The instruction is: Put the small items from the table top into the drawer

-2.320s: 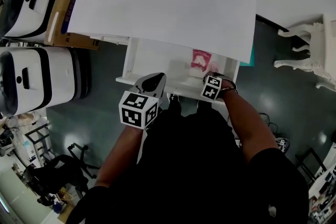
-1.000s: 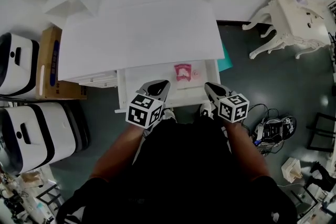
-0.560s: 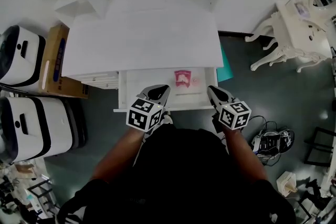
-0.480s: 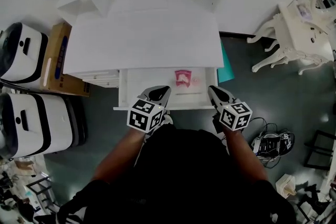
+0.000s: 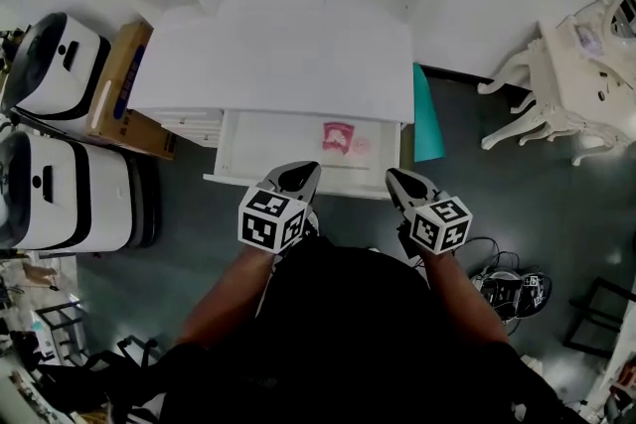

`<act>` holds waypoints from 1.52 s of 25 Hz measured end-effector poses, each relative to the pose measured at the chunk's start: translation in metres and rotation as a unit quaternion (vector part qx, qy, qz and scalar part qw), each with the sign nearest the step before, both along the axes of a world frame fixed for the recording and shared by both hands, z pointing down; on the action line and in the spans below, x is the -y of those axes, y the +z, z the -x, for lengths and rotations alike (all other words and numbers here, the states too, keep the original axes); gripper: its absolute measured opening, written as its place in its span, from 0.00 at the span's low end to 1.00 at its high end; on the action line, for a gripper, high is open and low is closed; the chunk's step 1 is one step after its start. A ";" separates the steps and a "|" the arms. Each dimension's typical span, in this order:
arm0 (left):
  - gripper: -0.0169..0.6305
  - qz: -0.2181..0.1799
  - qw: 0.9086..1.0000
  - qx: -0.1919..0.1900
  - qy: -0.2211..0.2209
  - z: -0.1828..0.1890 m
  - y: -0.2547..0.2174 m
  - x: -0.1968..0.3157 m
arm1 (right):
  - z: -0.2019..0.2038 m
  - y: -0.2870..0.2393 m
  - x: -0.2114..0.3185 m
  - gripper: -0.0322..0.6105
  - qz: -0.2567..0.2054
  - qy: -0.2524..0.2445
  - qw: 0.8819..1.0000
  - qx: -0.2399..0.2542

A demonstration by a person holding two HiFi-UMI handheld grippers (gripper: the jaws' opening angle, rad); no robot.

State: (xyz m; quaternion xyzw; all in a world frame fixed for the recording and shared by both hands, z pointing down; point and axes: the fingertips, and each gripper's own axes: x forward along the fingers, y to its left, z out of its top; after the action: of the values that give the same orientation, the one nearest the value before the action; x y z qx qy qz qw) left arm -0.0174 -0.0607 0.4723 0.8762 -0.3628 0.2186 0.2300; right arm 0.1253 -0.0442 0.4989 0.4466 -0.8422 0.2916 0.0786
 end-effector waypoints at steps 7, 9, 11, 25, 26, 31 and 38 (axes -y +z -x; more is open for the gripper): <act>0.04 -0.002 1.000 0.009 -0.021 -0.039 -0.003 -0.052 | -0.026 -0.015 -0.046 0.09 -0.010 -0.040 0.999 0.018; 0.04 -0.002 1.000 0.008 -0.027 -0.048 -0.003 -0.066 | -0.033 -0.017 -0.058 0.09 -0.015 -0.048 0.999 0.012; 0.04 -0.002 0.999 0.006 -0.034 -0.055 -0.005 -0.081 | -0.040 -0.016 -0.069 0.09 -0.018 -0.058 0.998 0.005; 0.04 -0.008 0.998 0.008 -0.056 -0.050 -0.012 -0.127 | -0.046 -0.017 -0.111 0.09 -0.016 -0.068 0.997 0.015; 0.04 -0.009 0.999 0.006 -0.050 -0.051 -0.014 -0.127 | -0.045 -0.018 -0.112 0.09 -0.016 -0.066 0.998 0.012; 0.04 -0.013 1.000 0.000 -0.025 -0.045 -0.023 -0.131 | -0.034 -0.021 -0.117 0.09 -0.012 -0.042 0.999 0.006; 0.04 -0.002 1.000 -0.002 -0.015 -0.009 -0.017 -0.140 | -0.008 -0.027 -0.122 0.09 -0.015 -0.010 1.000 0.001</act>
State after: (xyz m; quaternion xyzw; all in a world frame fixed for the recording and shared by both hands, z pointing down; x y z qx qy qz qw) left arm -0.0086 0.0793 0.4556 0.8715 -0.3763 0.2122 0.2320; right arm 0.1330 0.0779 0.4720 0.4393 -0.8509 0.2785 0.0734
